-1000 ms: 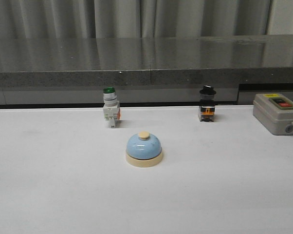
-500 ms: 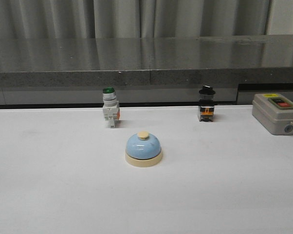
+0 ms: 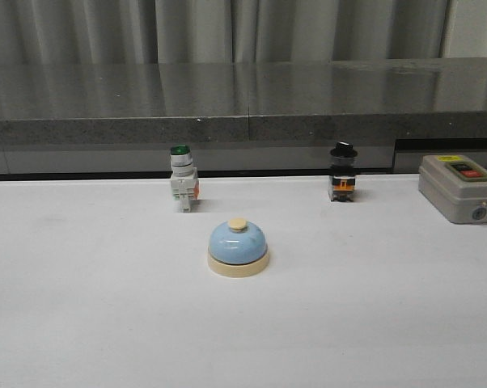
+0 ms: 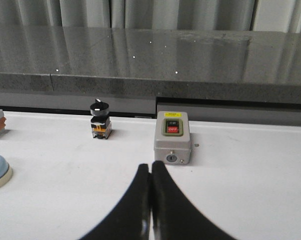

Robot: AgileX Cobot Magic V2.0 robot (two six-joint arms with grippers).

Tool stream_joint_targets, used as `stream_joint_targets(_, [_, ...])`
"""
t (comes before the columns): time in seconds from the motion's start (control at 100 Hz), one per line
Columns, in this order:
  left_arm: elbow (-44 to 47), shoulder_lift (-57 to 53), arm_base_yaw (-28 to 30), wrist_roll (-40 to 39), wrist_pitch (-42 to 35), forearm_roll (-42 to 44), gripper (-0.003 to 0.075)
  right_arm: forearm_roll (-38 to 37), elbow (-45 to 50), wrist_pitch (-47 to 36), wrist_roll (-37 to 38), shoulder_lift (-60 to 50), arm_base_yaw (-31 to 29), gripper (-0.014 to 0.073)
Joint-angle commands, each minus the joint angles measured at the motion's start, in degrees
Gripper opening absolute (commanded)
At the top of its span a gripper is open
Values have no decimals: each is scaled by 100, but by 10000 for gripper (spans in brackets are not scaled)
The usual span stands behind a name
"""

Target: Place and press bell with both arms

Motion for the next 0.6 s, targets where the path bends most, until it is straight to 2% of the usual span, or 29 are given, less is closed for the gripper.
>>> stream_joint_targets(0.0, [230, -170, 14, -37, -478, -3, -20, 73, 78, -722, 32, -102, -67, -60])
stream_joint_targets(0.26, [230, -170, 14, -37, -478, -3, -20, 79, 171, -828, 117, -102, -288, -60])
stream_joint_targets(0.59, [230, -170, 14, -37, -478, -3, -20, 79, 171, -766, 117, -102, -293, -60])
